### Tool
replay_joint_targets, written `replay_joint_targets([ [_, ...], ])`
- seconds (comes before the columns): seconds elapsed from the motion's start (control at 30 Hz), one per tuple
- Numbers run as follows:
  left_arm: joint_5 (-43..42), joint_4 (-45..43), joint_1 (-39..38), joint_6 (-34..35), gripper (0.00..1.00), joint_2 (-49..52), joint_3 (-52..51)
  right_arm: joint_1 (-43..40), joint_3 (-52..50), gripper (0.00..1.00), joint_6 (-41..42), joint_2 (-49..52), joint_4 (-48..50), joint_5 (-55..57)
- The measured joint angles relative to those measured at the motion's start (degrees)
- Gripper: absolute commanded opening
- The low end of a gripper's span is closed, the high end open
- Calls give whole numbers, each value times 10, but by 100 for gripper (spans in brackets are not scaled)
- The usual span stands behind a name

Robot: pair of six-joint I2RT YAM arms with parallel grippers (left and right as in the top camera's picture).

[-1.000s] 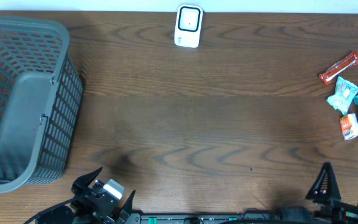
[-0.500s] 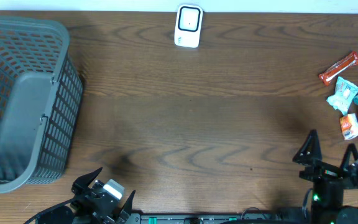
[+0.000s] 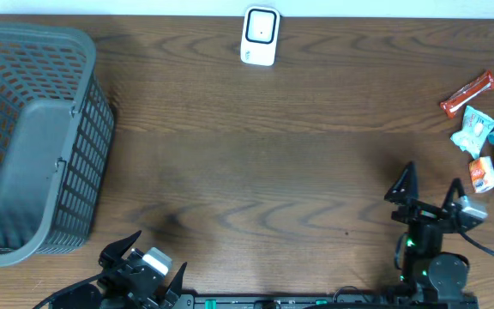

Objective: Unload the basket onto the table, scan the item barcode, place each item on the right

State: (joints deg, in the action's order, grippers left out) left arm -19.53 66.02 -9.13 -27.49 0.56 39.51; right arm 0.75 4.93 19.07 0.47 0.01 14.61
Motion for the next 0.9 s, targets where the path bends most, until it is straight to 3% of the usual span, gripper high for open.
replay_joint_targets([
  [0.2, 0, 0, 0, 0, 98, 0, 0, 0, -44, 99, 0, 0, -26, 0],
  [0.9, 0, 0, 0, 0, 98, 0, 0, 0, -45, 99, 0, 1, -27, 0],
])
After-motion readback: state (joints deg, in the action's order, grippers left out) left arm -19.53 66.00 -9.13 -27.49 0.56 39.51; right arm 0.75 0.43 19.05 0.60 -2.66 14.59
